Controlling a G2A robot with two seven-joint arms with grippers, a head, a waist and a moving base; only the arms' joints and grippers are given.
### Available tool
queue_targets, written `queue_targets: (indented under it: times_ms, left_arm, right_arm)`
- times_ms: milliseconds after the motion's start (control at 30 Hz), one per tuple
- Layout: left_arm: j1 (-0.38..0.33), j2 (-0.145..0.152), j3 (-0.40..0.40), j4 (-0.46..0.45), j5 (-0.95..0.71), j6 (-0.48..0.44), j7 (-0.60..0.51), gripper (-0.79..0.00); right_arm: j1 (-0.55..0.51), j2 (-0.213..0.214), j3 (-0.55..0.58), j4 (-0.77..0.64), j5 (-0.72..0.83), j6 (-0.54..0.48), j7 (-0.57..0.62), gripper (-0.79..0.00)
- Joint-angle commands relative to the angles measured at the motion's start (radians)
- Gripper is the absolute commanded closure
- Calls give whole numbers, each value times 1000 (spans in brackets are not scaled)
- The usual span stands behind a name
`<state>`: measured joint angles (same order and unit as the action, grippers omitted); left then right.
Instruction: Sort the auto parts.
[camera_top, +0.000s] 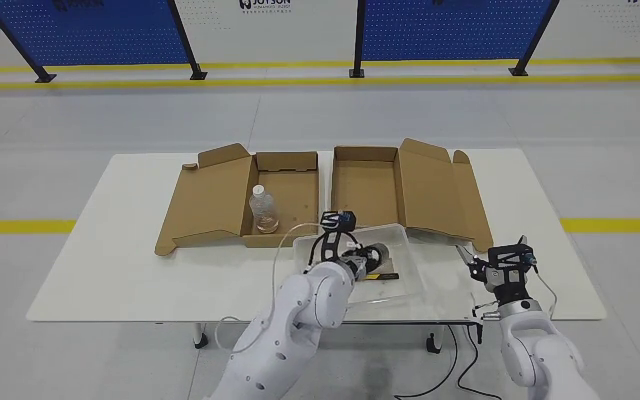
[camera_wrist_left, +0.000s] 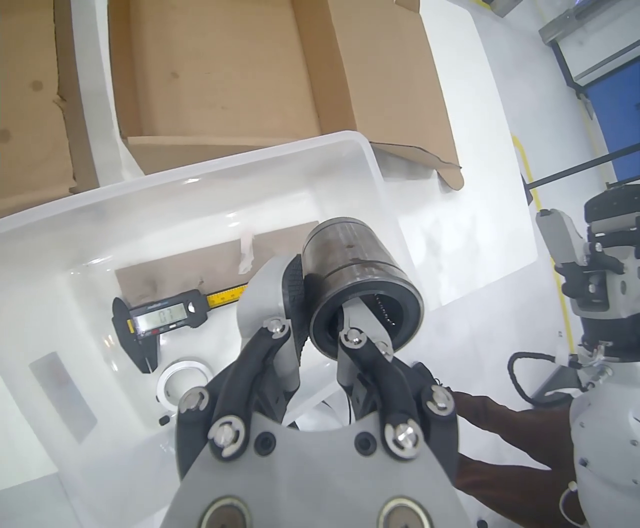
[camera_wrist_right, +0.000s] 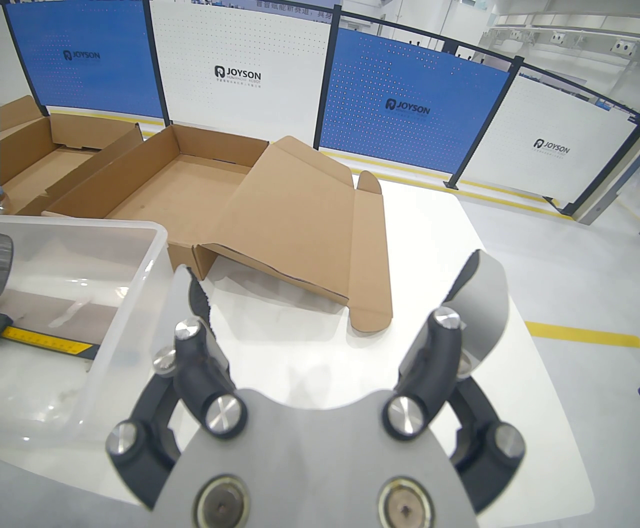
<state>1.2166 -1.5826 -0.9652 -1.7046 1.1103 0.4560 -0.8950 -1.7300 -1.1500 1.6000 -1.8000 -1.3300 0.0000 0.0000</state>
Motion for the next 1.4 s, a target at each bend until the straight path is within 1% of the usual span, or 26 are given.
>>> queue_targets:
  times_ms: [0,200,400,533,667,900,1167,1233,1300,1367]
  left_arm:
    - [7,2,-6,-9,4,2,4,0]
    - [22,6,-36,-42,18,22,31,0]
    - [28,10,-89,-63,7,40,91,0]
    - [10,12,-116,-46,36,72,102,0]
    - [-14,9,-141,-32,8,96,125,0]
    - [-82,4,-171,97,-14,118,166,0]
    - [-160,-4,-195,269,-50,129,226,0]
    - [-186,-4,-185,320,-1,154,236,0]
    - [-204,-9,-197,342,-55,157,234,0]
    - [-221,-11,-202,379,-62,155,253,0]
  right_arm:
    - [0,0,0,0,0,0,0,-785]
    - [0,0,0,0,0,0,0,-785]
    - [0,0,0,0,0,0,0,-785]
    - [0,0,0,0,0,0,0,-785]
    - [0,0,0,0,0,0,0,-785]
    - [0,0,0,0,0,0,0,-785]
    - [0,0,0,0,0,0,0,-785]
    - [0,0,0,0,0,0,0,-785]
    - [0,0,0,0,0,0,0,-785]
    - [0,0,0,0,0,0,0,-785]
